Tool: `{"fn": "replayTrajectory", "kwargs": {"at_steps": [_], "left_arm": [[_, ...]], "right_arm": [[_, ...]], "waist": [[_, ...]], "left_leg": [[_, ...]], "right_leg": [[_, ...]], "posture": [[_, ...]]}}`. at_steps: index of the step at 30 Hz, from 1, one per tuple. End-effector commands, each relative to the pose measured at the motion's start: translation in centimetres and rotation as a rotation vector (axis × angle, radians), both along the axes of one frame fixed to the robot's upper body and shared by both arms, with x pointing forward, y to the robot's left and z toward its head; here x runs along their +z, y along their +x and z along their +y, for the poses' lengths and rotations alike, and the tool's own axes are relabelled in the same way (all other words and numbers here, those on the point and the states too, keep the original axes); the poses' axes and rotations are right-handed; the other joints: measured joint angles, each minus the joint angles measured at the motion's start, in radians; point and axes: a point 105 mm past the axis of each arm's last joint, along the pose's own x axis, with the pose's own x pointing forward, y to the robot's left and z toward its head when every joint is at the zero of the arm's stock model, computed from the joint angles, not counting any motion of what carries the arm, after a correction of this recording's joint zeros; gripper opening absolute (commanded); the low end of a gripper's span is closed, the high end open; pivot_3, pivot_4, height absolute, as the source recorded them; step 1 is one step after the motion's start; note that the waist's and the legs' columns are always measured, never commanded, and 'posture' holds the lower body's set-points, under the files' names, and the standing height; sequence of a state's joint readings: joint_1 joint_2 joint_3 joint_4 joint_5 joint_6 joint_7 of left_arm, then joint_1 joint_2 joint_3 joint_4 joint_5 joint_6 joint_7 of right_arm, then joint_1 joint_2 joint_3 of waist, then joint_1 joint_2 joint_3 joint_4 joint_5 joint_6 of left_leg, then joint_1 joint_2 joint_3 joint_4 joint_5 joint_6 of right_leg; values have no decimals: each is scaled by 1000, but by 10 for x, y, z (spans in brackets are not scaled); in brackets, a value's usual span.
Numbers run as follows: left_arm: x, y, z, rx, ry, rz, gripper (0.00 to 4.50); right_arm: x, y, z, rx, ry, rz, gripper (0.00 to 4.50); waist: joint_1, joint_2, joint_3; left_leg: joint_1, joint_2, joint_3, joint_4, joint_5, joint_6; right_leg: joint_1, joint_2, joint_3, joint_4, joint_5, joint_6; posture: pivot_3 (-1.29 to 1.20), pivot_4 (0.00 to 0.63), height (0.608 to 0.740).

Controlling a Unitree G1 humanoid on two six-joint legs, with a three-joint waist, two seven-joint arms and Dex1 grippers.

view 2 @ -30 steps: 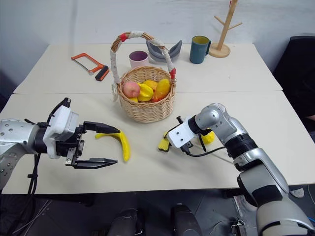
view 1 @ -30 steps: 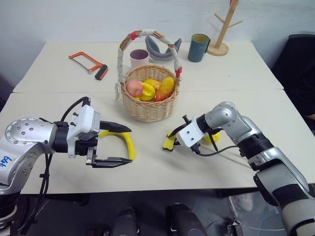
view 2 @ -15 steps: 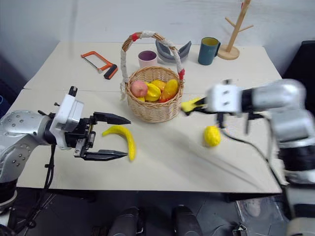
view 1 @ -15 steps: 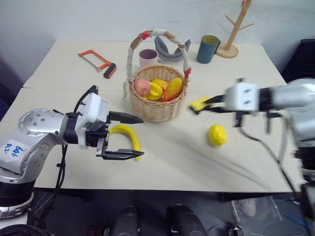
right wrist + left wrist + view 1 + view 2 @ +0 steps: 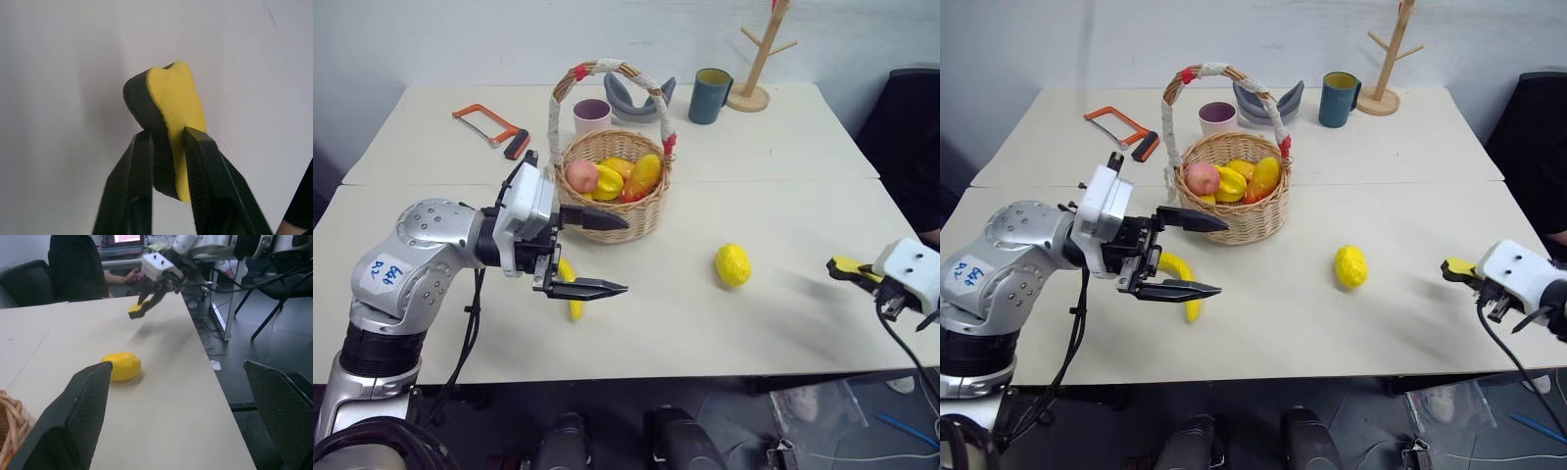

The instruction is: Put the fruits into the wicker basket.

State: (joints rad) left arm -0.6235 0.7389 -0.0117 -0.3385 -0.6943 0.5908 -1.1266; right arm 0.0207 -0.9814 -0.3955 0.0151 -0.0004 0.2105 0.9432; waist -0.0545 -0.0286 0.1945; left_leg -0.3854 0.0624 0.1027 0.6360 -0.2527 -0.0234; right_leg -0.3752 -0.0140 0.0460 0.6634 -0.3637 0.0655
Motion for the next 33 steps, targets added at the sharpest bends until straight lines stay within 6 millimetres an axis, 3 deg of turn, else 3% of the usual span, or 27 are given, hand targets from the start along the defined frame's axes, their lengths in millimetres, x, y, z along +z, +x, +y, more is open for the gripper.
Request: {"fn": "replayTrajectory", "kwargs": {"at_steps": [1, 7, 14, 19, 25, 29, 33], "left_arm": [[5, 6, 4, 51, 2, -42, 4500], [-2, 14, 27, 239, 24, 31, 4500], [-27, 22, 86, 722, -4, 369, 4500], [-58, 33, 110, 1013, -97, 694, 4500], [-76, 44, 98, 1034, -186, 859, 4500], [-102, 50, 84, 1085, -71, 944, 4500], [-116, 59, 71, 1096, -43, 1038, 4500]], "right_arm": [[15, 3, -4, -20, 2, -61, 2515], [57, 5, 23, 131, 151, -77, 4482], [107, -27, 113, 522, 483, 51, 4482], [123, -52, 162, 737, 635, 147, 4482], [126, -51, 188, 780, 657, 156, 4482], [120, -40, 191, 743, 658, 114, 4482], [115, -42, 196, 726, 679, 94, 4482]], "waist": [[-2, 1, 0], [-5, 2, 0], [-2, 0, 2], [10, -1, 2], [21, -7, 1], [26, -7, 1], [28, -6, 1]], "left_leg": [[0, 0, 1, 0, 0, 0], [2, 3, 3, -2, -1, -2], [2, 4, 2, -4, -2, -1], [0, 2, -2, -2, -5, 5], [-3, 2, -7, 2, -6, 4], [-4, 1, -6, 1, -6, 3], [-4, 1, -6, 1, -6, 3]], "right_leg": [[0, 1, 1, 0, 0, 0], [-1, 4, 5, 0, 0, 0], [-1, 5, 7, -1, 0, 0], [0, 4, 7, -1, 0, 0], [0, 4, 6, -1, 1, 2], [-1, 3, 6, -2, 1, 2], [-1, 3, 6, -2, 1, 2]], "posture": [[0, 150, 740], [0, 150, 740], [0, 150, 740], [0, 150, 740], [0, 150, 740], [0, 150, 740], [0, 150, 740]]}}
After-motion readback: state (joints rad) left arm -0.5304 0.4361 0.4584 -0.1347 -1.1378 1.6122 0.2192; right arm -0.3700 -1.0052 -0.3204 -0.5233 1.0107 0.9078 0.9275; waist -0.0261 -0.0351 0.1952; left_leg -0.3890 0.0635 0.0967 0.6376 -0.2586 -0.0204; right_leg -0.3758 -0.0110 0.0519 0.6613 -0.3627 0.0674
